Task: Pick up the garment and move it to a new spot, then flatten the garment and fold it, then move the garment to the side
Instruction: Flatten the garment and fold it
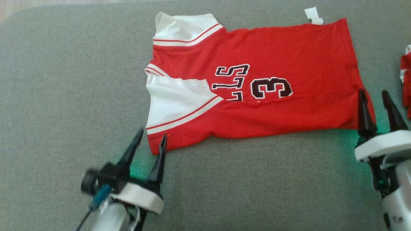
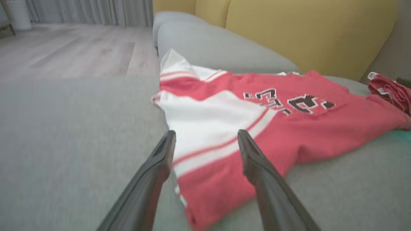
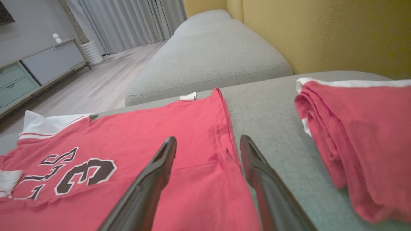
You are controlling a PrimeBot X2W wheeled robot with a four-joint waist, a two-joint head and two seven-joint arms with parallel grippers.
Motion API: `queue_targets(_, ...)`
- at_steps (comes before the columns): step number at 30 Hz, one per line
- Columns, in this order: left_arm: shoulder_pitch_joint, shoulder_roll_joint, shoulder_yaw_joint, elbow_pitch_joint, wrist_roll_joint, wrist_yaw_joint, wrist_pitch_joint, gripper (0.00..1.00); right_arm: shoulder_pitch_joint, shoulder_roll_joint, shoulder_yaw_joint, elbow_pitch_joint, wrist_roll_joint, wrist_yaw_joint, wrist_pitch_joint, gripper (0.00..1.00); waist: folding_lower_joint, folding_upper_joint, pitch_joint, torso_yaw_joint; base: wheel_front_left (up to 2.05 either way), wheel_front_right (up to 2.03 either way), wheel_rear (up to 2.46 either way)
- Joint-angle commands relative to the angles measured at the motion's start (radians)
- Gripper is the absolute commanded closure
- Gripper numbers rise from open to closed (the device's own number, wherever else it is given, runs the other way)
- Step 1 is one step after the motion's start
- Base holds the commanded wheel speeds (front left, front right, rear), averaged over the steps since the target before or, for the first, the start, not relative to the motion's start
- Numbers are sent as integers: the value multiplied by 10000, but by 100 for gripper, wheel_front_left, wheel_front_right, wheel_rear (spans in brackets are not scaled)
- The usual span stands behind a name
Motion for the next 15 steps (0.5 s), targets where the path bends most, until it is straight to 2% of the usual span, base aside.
queue_targets(1,-273,19,456,-155,-181,116,36,0,61,-92,98,-307,91,-9,-140,0,3,-1,-63,-21,0,0,0)
queue_targets(7,-89,-140,406,835,-468,337,862,0,367,48,127,-373,119,-9,-52,0,3,-1,-134,-21,0,0,0)
queue_targets(14,-546,-134,273,1673,-534,280,1447,0,343,60,137,-306,97,-9,177,0,3,-1,-90,-59,0,0,0)
queue_targets(15,-597,-145,241,1744,-539,245,1471,3,336,61,123,-255,61,-9,249,0,3,-1,-92,-71,0,0,0)
